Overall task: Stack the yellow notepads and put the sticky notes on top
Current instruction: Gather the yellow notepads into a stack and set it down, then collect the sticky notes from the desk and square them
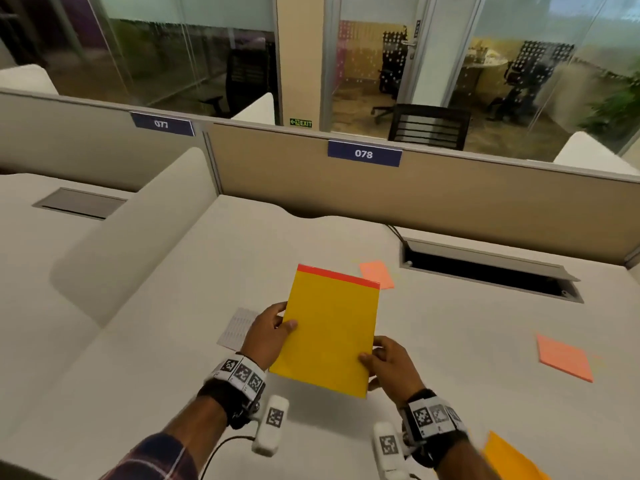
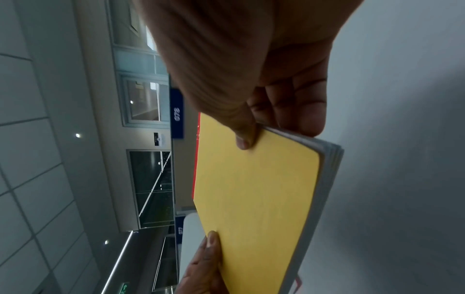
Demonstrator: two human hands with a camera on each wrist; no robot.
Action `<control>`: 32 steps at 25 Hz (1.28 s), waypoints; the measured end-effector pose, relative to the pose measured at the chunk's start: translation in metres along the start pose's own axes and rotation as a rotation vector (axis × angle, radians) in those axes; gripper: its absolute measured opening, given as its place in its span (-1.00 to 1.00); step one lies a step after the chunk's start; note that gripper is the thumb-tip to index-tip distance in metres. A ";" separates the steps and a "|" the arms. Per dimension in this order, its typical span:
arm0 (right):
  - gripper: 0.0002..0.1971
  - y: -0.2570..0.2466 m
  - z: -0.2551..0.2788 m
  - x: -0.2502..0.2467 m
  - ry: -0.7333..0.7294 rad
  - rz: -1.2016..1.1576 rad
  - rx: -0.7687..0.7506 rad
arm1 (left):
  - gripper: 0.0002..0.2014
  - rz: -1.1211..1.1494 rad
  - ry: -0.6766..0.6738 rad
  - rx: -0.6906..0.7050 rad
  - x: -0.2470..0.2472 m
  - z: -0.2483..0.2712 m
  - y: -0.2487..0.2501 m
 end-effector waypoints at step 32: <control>-0.77 -0.078 -0.162 0.243 -0.083 -0.071 0.267 | -0.76 -0.331 0.414 0.053 -0.252 -0.141 -0.076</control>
Point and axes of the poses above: each hand's wrist, its own z-axis away from the middle knuckle, its own x-axis out of the palm, y = z × x, the point moved 3 cm from there along -z, towards the middle knuckle, and after that the axes turned 1 degree about z, right-handed, at the moved point
